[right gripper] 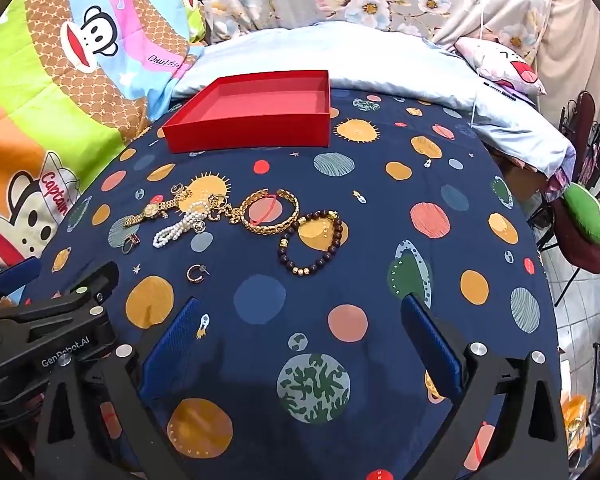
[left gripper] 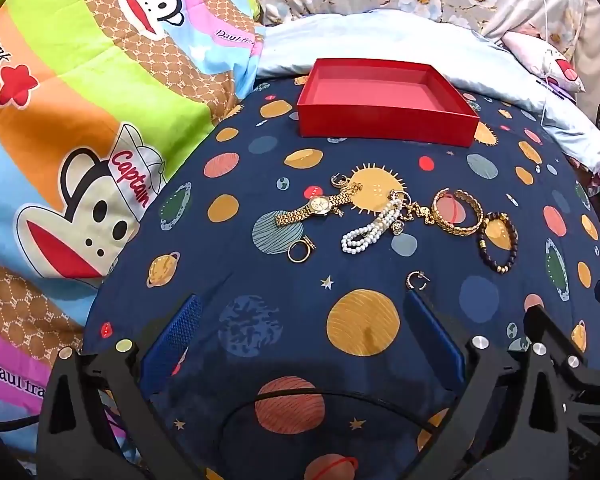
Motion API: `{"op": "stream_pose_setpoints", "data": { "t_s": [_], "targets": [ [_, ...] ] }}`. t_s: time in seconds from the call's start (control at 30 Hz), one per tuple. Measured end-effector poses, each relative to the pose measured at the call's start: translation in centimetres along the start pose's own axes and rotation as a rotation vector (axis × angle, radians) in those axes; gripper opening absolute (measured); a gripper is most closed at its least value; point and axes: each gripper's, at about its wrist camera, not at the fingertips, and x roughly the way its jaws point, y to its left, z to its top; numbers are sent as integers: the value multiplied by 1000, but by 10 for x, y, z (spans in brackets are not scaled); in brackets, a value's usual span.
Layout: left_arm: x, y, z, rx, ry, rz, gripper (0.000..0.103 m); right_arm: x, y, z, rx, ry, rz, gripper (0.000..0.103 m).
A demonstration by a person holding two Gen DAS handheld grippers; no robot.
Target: Organize jewelry
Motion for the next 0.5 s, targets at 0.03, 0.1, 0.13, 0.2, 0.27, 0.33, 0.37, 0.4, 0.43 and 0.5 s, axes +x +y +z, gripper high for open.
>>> {"op": "stream_pose_setpoints", "data": {
  "t_s": [0.03, 0.1, 0.13, 0.2, 0.27, 0.33, 0.37, 0.4, 0.43, 0.5],
  "targets": [
    [0, 0, 0, 1, 0, 1, 98, 0, 0, 0, 1, -1, -1, 98],
    [0, 0, 0, 1, 0, 0, 98, 0, 0, 0, 2, -1, -2, 98],
    [0, 0, 0, 3, 1, 1, 98, 0, 0, 0, 2, -1, -3, 98],
    [0, 0, 0, 7, 1, 5, 98, 0, 0, 0, 2, 0, -2, 98],
    [1, 0, -1, 11, 2, 9, 98, 0, 0, 0, 2, 0, -3, 98],
    [2, -1, -1, 11, 4, 8, 98, 0, -1, 1, 3, -1, -3, 98],
    [2, 0, -1, 10, 4, 9, 98, 0, -1, 1, 2, -1, -4, 98],
    [3, 0, -1, 11, 4, 9, 98, 0, -1, 1, 1, -1, -7, 98],
    [3, 0, 0, 11, 5, 8, 98, 0, -1, 1, 2, -1, -7, 98],
    [3, 0, -1, 10, 6, 9, 98, 1, -1, 1, 1, 0, -6, 98]
  ]
}}
